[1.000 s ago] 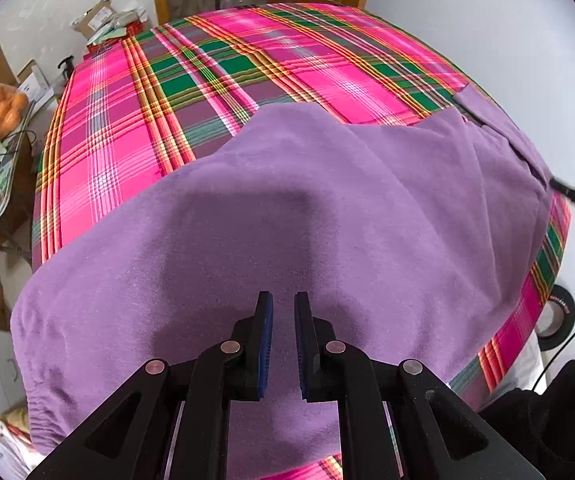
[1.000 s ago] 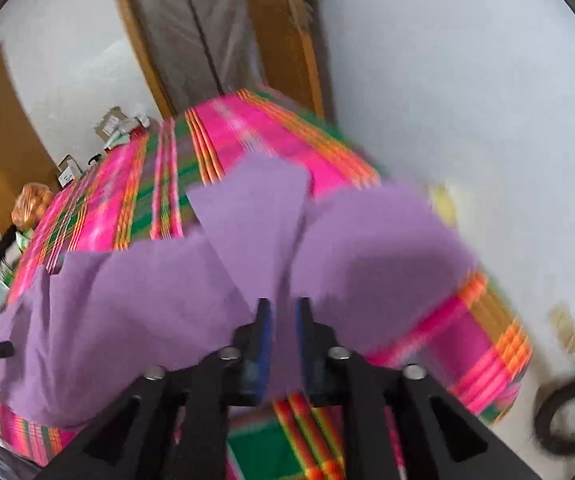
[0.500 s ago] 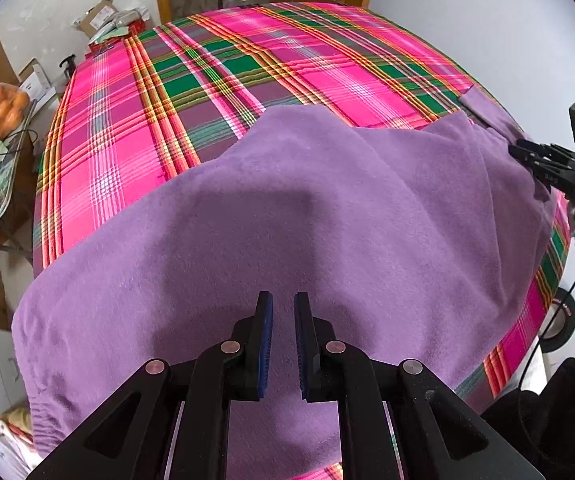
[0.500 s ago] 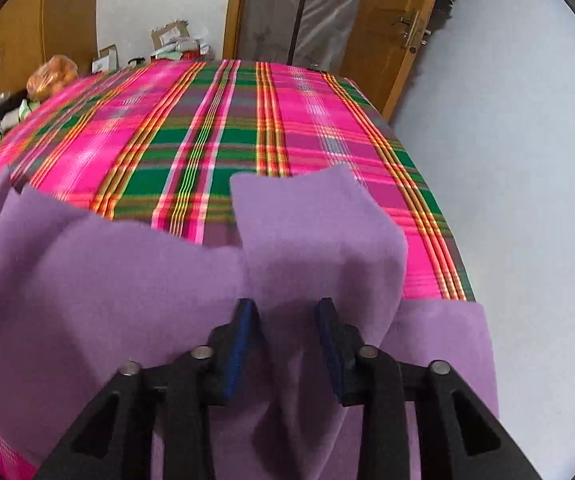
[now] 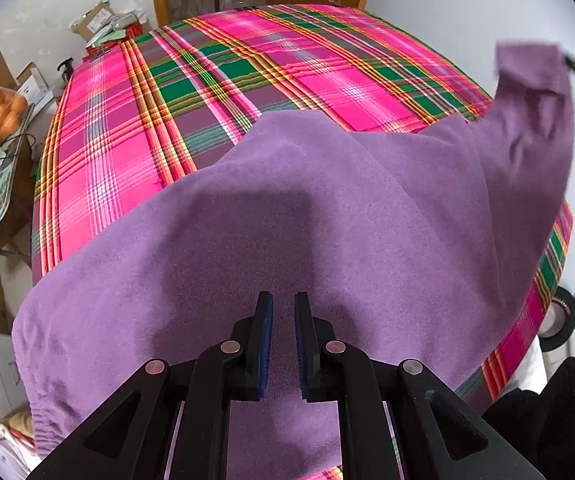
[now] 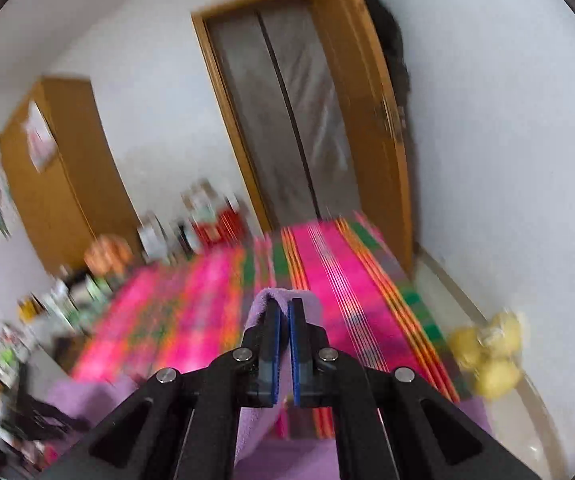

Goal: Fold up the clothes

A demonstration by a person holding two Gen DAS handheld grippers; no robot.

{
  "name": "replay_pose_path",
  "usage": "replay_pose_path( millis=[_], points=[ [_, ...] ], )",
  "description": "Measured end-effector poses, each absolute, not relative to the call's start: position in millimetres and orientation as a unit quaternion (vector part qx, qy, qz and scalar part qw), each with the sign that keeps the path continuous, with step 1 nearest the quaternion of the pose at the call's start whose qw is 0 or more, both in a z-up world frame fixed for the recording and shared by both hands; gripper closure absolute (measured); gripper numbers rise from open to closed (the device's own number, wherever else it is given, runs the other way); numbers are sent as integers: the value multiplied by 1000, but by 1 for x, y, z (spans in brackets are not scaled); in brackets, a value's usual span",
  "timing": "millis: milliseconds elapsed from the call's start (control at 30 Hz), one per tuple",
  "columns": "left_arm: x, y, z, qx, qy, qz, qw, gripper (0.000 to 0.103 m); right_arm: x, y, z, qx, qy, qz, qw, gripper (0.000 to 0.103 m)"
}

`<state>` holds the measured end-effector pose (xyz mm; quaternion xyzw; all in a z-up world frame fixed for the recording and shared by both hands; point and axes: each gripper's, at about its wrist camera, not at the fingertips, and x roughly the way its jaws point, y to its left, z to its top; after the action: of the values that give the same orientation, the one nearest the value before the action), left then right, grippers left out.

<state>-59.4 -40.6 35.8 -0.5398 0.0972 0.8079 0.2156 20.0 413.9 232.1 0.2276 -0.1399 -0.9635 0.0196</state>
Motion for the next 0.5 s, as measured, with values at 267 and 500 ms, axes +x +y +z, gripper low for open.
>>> replay_pose_path(
  millis=[267, 500],
  points=[
    [-52, -37, 40, -534, 102, 810, 221, 92, 75, 435, 255, 189, -170, -967, -16, 99],
    [-49, -40, 36, -537, 103, 809, 218, 92, 85, 510, 112, 347, -269, -889, -129, 98]
  ],
)
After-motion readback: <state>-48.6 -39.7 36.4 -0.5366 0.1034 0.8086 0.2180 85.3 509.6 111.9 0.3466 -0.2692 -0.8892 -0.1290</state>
